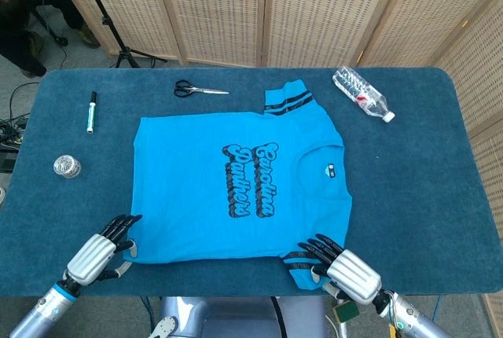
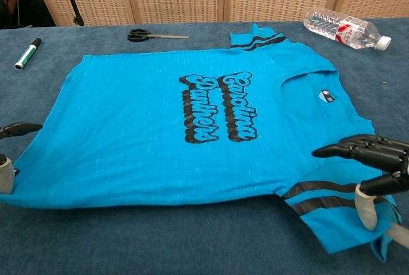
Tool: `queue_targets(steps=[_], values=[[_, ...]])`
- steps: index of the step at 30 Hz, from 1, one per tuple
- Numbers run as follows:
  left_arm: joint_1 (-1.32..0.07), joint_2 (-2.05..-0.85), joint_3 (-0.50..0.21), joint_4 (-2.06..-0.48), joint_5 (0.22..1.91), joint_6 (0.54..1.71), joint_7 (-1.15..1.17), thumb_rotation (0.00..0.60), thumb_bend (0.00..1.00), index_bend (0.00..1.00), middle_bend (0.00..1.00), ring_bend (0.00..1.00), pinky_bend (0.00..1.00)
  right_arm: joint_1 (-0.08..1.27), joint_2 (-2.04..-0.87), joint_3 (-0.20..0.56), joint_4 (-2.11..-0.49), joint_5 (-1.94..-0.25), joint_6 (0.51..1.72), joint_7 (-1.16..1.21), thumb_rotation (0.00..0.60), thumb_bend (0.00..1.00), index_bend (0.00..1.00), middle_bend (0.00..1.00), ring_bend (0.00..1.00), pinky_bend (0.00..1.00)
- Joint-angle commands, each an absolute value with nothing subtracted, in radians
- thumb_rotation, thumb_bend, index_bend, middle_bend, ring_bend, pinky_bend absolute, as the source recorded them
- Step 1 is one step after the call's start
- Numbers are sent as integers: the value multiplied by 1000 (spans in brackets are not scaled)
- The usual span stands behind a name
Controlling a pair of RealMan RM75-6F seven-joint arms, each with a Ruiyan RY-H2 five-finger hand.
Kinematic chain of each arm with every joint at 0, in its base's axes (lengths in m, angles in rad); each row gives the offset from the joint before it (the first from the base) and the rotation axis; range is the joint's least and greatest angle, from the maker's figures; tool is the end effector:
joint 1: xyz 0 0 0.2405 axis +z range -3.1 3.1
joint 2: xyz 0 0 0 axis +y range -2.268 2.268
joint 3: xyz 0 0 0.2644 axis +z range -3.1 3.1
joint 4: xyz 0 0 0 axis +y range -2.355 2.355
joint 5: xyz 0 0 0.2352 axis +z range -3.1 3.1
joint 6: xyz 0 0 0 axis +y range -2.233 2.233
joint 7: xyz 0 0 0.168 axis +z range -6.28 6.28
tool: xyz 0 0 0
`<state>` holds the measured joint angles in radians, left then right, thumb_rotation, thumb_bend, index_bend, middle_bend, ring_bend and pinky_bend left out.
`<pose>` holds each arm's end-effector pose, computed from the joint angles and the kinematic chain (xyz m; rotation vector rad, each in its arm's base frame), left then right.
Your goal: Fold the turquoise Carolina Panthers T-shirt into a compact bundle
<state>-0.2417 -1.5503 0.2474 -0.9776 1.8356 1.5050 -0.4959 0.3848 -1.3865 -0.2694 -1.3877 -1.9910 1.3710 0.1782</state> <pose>-0.3360 0.1867 -0.0133 -1.9287 -1.1540 -1.1664 -0.2505 -0.1785 -0.0153 2.2562 -0.9344 1.1638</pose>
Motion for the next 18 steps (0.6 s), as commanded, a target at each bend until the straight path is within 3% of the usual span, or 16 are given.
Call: queue_targets(steps=[1,18], values=[[-235,-1543,264,-973,1858,1527,-503,600,468,798,0,0,0,385,-1377,-286,-1397,-2015,1384,179,600,606,658,61,0,0],[-208,-1514,336,-975,1943,1602,-515,600,486,815,0,0,0,370,-1356,-345,-1425,-2114,1432,144,600,608,659,61,0,0]])
